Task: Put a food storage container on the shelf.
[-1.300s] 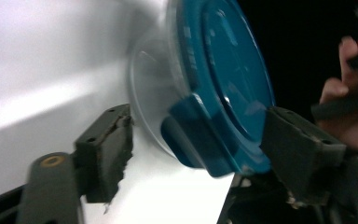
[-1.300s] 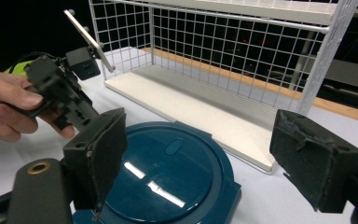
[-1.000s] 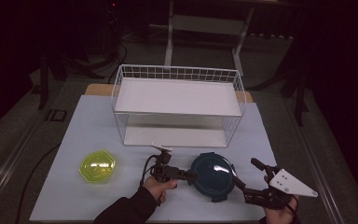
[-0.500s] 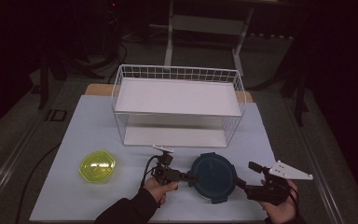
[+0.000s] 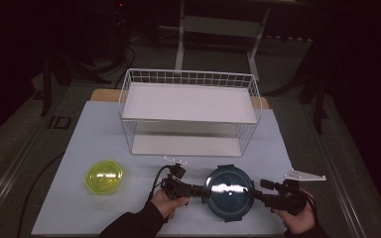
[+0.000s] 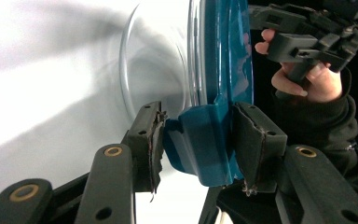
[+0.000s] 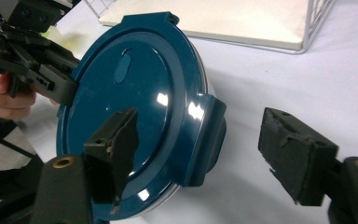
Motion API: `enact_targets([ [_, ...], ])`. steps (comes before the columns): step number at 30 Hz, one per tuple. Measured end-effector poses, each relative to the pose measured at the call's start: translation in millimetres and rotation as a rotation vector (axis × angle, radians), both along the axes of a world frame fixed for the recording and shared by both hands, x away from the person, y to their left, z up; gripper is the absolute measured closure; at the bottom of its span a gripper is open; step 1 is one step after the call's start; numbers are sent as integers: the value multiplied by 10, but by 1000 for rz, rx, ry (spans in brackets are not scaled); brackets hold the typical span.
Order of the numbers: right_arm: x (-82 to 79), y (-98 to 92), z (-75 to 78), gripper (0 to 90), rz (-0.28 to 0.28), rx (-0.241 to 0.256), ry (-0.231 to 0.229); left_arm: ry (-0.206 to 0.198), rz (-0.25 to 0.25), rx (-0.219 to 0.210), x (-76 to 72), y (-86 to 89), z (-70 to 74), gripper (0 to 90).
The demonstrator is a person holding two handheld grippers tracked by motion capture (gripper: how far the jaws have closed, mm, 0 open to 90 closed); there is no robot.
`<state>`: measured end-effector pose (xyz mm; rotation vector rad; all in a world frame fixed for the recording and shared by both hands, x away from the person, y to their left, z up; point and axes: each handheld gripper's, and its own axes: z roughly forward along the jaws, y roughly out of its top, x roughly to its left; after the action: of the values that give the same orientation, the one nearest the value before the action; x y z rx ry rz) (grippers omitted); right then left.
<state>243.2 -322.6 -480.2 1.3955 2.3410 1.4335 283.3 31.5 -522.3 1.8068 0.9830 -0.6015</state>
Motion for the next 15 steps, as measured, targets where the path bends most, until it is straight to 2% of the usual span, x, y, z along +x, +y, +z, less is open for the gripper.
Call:
enact_targets([
  [2,6,8,2,332,16,-3,15,-6,-5,1,-8,1,5,546],
  [7,38,-14,-7,471,56,16,65,-28,-22,-2,-24,7,8,550],
  [11,71,-32,-36,529,82,25,105,-38,-36,-2,-36,9,15,555],
  [12,84,-44,-47,553,100,50,123,-39,-39,-1,-35,11,15,556],
  [15,102,-67,-58,553,111,68,142,-40,-41,-2,-34,13,14,556],
])
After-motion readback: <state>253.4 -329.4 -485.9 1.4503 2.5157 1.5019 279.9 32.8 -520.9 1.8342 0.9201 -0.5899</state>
